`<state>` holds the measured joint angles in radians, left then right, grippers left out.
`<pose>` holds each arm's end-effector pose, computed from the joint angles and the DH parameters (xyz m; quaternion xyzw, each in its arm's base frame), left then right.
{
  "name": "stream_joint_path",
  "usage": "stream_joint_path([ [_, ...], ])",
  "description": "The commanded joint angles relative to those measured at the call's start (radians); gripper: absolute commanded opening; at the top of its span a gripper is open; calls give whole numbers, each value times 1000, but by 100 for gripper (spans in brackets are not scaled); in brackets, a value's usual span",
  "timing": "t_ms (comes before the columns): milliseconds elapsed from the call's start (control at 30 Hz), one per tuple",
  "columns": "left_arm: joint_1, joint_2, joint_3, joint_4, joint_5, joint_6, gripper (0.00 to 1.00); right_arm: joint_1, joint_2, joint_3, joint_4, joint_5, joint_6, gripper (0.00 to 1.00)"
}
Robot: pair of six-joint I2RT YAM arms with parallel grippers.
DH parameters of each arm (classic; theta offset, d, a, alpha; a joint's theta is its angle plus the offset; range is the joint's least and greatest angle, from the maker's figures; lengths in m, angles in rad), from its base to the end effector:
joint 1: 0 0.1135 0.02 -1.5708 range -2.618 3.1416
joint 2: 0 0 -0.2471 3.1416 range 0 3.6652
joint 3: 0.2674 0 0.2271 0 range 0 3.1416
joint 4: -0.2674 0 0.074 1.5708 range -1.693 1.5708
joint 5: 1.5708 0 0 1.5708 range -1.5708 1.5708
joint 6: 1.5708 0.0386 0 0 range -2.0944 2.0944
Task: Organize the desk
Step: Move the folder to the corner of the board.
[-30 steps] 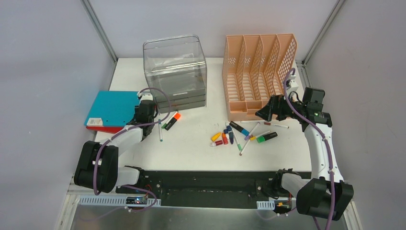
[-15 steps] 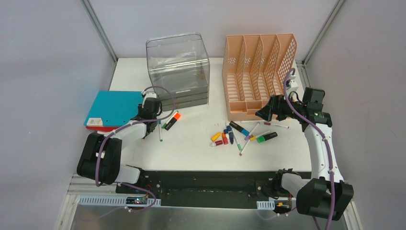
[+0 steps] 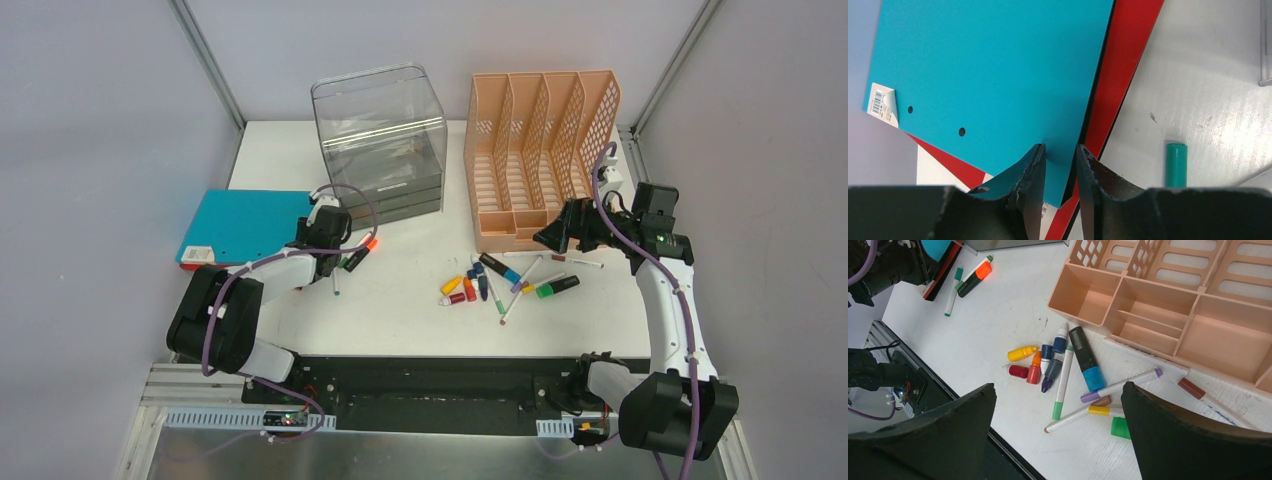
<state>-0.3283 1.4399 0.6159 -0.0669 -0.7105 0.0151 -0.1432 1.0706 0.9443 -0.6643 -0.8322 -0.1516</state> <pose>0.2405 -0.0553 0.1582 0.0368 0.8907 0.2751 0.3599 0.1987 0.0002 0.2912 -0.1573 0.8453 0.3187 0.3990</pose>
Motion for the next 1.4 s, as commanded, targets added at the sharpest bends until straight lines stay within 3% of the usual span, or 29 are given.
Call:
stream_joint_path([
  [0, -8, 19, 34, -24, -46, 13, 28, 5, -24, 37, 17, -19, -15, 100],
  [133, -8, 37, 46, -33, -47, 11, 23, 5, -24, 37, 17, -17, -14, 100],
  [400, -46, 51, 66, -45, -93, 24, 0, 5, -24, 36, 17, -22, -14, 100],
  [967, -289, 67, 119, -132, -200, 78, 0, 5, -20, 39, 14, -19, -17, 100],
  [1367, -308, -111, 101, -247, -26, -13, 0, 5, -15, 39, 12, -18, -19, 100],
])
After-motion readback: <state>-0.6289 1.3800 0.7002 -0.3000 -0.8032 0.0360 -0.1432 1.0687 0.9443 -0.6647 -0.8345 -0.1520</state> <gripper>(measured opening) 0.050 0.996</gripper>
